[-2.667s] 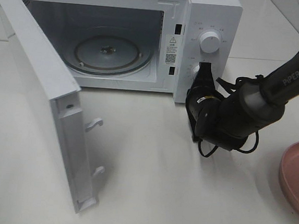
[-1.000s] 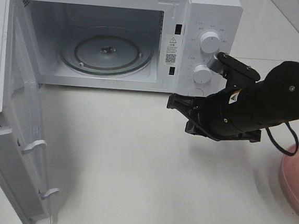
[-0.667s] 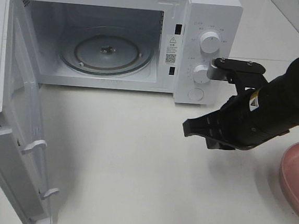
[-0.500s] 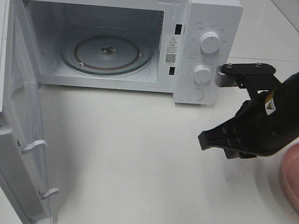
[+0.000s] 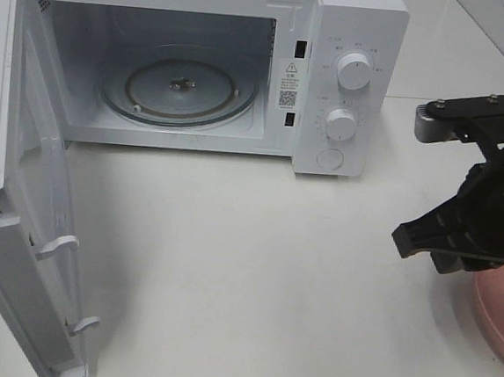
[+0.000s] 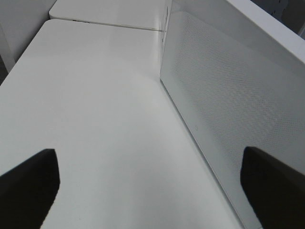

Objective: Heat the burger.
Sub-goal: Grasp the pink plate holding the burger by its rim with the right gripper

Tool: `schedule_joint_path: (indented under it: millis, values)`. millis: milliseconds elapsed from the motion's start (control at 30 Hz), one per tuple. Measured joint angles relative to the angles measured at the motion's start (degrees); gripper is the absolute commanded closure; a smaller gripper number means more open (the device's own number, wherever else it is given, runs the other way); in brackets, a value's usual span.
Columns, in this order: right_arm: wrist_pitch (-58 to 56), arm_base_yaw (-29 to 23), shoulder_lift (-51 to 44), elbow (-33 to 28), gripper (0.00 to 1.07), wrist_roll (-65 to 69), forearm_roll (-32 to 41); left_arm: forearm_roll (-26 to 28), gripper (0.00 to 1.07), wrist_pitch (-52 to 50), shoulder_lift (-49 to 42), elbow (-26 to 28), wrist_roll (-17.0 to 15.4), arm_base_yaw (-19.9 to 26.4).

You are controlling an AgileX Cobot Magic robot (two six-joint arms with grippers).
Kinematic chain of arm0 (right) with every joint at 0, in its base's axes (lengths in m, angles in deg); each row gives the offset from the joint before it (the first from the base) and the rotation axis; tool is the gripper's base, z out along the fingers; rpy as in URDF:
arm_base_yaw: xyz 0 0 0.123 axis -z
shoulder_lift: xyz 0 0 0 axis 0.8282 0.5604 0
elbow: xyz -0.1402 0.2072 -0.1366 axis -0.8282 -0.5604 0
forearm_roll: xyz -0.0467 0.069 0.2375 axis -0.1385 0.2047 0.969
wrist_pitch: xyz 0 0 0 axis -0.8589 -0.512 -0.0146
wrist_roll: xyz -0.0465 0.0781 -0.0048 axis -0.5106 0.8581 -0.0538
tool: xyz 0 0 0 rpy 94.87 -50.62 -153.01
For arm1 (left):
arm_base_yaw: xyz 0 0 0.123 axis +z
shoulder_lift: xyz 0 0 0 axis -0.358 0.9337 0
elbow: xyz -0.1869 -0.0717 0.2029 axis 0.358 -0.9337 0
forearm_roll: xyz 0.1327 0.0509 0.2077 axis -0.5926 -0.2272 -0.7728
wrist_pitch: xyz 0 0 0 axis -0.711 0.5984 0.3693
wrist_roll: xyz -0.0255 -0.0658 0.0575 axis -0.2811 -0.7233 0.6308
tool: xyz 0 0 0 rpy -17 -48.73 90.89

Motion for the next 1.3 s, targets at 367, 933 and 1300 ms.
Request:
schedule_joint_path:
  millis: [367,933,1300]
  values:
    - [-2.4,9.9,0.0,0.0,0.16,-0.6,-3.0,0.0,0.09,0.0,0.0,0.0,0.0,0.0]
    - [-1.0,14.6,5.9,0.0,0.22,-0.6,-2.9,0.0,0.09,0.0,0.0,0.0,0.0,0.0]
    - [2.6,14.6,13.5,0.0,0.27,-0.3,-2.1,0.0,0.09,0.0,0.0,0.0,0.0,0.0]
